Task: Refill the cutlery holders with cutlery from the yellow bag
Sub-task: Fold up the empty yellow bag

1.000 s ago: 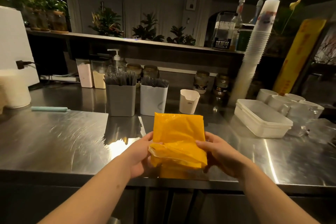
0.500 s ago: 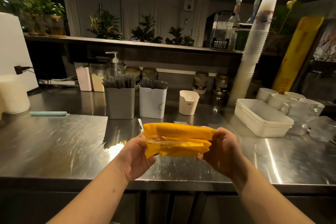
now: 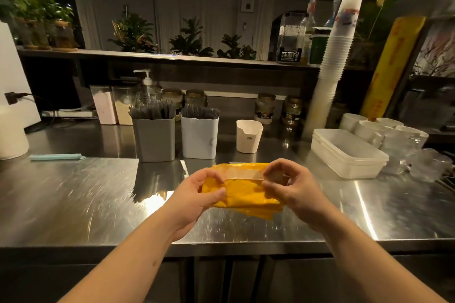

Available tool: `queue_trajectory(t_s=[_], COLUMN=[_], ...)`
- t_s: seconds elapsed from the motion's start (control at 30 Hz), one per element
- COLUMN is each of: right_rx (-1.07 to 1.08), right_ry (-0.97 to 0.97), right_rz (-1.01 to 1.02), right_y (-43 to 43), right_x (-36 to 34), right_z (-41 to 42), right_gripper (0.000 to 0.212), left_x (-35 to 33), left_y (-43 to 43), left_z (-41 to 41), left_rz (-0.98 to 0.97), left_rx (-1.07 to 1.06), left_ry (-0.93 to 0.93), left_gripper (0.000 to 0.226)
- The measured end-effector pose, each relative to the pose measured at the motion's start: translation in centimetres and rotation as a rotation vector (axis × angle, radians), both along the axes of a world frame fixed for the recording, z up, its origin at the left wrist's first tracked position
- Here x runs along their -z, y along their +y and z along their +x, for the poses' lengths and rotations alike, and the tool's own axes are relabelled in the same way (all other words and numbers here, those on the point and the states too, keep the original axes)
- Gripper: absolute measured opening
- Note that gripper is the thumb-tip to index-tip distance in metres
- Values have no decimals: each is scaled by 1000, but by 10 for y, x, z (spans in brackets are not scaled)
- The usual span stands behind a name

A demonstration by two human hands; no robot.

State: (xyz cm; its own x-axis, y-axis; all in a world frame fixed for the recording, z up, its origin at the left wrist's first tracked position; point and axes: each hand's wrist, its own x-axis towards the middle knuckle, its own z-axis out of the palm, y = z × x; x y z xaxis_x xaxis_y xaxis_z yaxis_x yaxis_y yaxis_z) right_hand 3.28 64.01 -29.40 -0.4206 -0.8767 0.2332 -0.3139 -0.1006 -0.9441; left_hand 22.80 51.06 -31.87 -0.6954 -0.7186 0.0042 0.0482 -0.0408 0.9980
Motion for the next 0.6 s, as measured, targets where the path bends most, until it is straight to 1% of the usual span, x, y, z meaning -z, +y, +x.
queue_trajectory(t_s=[0.03, 0.07, 0.1, 0.13, 0.17, 0.23, 0.27, 0.33, 0.37, 0.4, 0.47, 0.5, 0.57, 0.6], right_rx=[-15, -47, -118, -166, -185, -118, -46, 94, 135, 216, 341, 456, 595, 640], right_ry=[-62, -128, -164, -169, -150, -122, -172, -315, -359, -396, -431, -443, -481, -496], right_rz=[-14, -16, 16, 54, 91, 80, 32, -54, -80, -106, -134, -134, -112, -80], right_y=[9, 25, 35, 50, 67, 99, 120, 166, 178, 214, 267, 311, 376, 393], right_x=[-4, -4, -6, -4, -2, 9, 18, 33, 34, 45, 64, 77, 101, 110], right_z=[0, -5, -4, -3, -1, -3, -8, -18, -21, -25, -30, -31, -28, -30], right_gripper=[17, 32, 54, 70, 75, 59, 53, 51, 50, 49, 48, 48, 47, 47], left_x=[0, 0, -1, -2, -4, -6, -5, -2, -4, 4, 17, 32, 58, 67], left_y=[1, 4, 4, 9, 17, 41, 58, 95, 105, 131, 170, 207, 259, 272], left_z=[1, -2, 0, -3, -9, -26, -40, -67, -73, -91, -118, -137, -158, -164], left_rz=[12, 5, -37, -91, -148, -217, -238, -272, -300, -307, -298, -252, -194, -198], left_rx=[-1, -4, -34, -40, -25, 43, 107, 229, 267, 345, 447, 552, 693, 735], left_ry=[39, 52, 66, 70, 62, 80, 87, 85, 94, 81, 60, 29, -50, -78], left_gripper=[19, 23, 24, 23, 25, 29, 30, 34, 37, 39, 39, 40, 42, 42])
